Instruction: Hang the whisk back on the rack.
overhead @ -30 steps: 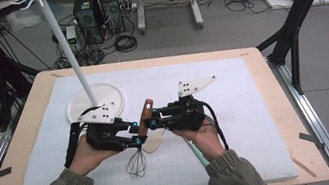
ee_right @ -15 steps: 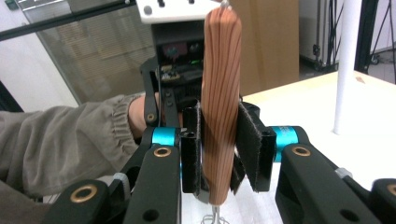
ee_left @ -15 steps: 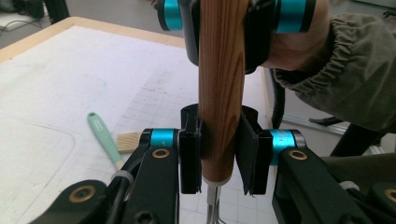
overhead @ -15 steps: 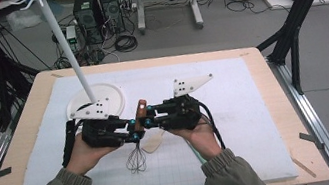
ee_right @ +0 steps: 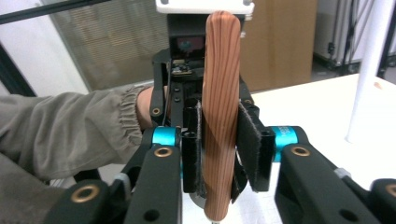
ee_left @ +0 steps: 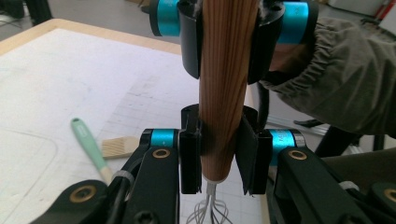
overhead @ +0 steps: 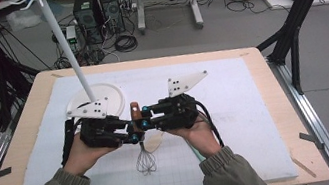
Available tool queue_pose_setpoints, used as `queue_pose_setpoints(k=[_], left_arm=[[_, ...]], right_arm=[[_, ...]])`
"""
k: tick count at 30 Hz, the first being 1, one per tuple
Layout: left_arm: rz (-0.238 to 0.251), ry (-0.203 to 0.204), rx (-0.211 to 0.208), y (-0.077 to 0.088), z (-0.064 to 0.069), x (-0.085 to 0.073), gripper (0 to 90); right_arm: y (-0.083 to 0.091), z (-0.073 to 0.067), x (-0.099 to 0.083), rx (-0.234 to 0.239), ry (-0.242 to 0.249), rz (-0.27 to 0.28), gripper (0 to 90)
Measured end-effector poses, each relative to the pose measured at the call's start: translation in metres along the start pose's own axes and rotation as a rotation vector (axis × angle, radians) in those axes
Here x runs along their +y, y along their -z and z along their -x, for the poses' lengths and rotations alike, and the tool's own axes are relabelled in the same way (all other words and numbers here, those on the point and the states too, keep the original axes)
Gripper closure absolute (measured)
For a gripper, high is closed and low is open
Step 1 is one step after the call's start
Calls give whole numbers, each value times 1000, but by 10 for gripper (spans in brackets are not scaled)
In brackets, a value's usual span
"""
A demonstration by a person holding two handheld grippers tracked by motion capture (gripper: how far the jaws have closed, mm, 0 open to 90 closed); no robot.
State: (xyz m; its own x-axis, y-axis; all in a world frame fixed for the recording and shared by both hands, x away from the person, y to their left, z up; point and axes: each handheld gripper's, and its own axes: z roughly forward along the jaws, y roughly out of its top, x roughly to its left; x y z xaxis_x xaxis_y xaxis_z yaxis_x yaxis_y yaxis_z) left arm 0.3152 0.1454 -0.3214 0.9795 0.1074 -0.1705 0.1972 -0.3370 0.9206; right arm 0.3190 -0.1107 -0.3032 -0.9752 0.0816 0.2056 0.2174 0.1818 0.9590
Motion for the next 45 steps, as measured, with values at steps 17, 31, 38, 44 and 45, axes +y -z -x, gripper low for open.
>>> queue_pose_setpoints(k=[17,31,38,44,45], left_arm=[[65,5,108,34,-4,3,726],[105,18,215,76,-15,11,725],[107,27,249,89,-21,13,725],[109,34,281,101,-28,22,726],[109,35,282,102,-29,24,726]], right_arm=[[59,-3,-25,-215,-36,17,371],[103,-6,-56,-361,-59,5,300],[111,-7,-74,-412,-68,-37,279],[120,-5,-87,-435,-86,-29,276],[120,-4,-90,-438,-96,-32,272]])
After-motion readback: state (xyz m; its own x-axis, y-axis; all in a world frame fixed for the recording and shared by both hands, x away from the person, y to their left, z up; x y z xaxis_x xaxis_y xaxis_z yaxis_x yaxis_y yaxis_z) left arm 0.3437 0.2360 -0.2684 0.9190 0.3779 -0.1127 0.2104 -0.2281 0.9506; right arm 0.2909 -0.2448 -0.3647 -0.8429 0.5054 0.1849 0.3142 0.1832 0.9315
